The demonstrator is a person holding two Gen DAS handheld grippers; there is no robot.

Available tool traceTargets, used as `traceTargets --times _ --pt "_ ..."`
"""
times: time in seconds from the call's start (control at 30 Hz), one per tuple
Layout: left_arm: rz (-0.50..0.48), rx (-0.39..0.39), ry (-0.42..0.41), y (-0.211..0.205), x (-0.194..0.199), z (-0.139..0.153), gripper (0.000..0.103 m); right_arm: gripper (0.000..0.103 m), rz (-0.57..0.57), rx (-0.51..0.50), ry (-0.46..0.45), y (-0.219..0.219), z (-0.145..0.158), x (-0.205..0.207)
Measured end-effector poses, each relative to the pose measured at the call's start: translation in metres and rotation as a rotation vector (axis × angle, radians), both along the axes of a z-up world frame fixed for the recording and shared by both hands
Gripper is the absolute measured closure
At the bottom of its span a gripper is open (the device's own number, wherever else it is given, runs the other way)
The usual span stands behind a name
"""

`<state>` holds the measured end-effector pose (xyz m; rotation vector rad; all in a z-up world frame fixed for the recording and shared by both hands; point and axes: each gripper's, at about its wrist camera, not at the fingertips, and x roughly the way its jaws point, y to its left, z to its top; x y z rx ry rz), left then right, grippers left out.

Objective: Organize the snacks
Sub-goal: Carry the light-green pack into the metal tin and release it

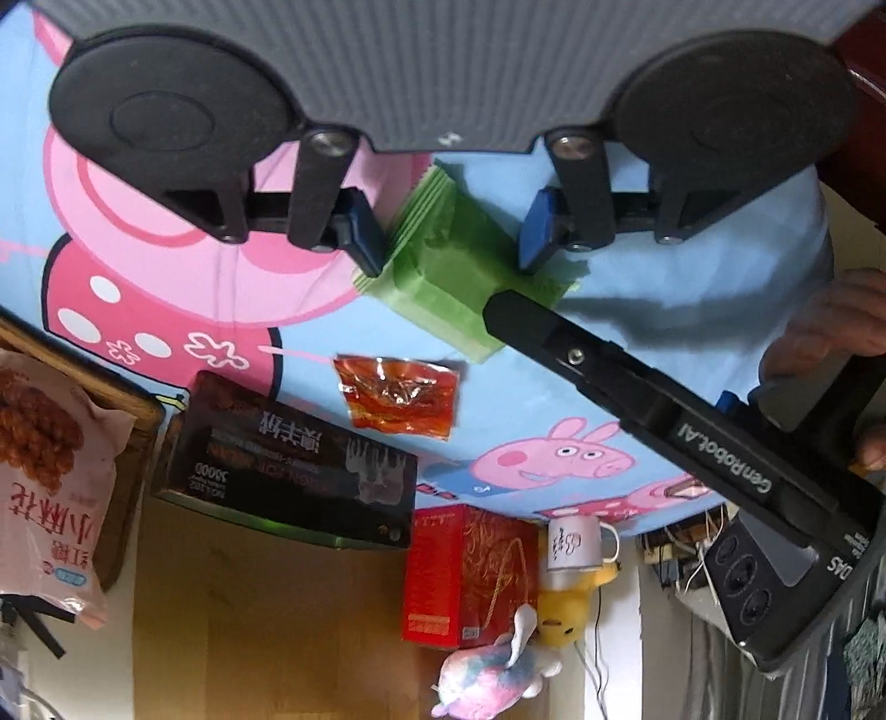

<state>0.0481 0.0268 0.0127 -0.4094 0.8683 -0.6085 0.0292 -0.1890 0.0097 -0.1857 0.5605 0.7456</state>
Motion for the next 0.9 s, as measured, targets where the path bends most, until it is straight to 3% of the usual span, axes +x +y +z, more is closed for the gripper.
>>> traceTargets --times 0.23,0.37,0.43,0.63,0.77,0.83,0.9 --pt "0.004 -0.026 -0.128 -0.001 0.032 0.052 0.067 0.057 -0.069 0.058 -0.147 -0.001 0.039 0.021" --pt "0.027 -0.004 -0.248 -0.005 0.063 0.089 0.067 0.057 -0.092 0.062 -0.257 0.004 0.067 0.057" --pt "0.052 -0.012 -0.264 -0.005 0.085 0.097 0.067 0.057 -0.1 0.053 -0.29 0.007 0.075 0.081" --pt "0.141 -0.005 -0.272 -0.009 0.155 0.092 0.066 0.057 -0.116 0.002 -0.321 0.019 0.073 0.156" --pt "0.173 0.017 -0.238 -0.017 0.192 0.07 0.066 0.056 -0.145 -0.048 -0.277 0.021 0.058 0.195" --pt "0.183 0.032 -0.208 -0.02 0.203 0.059 0.063 0.046 -0.187 -0.069 -0.241 0.02 0.051 0.211" --pt "0.193 0.034 -0.215 -0.02 0.203 0.054 0.062 0.046 -0.221 -0.024 -0.193 0.011 0.048 0.215"
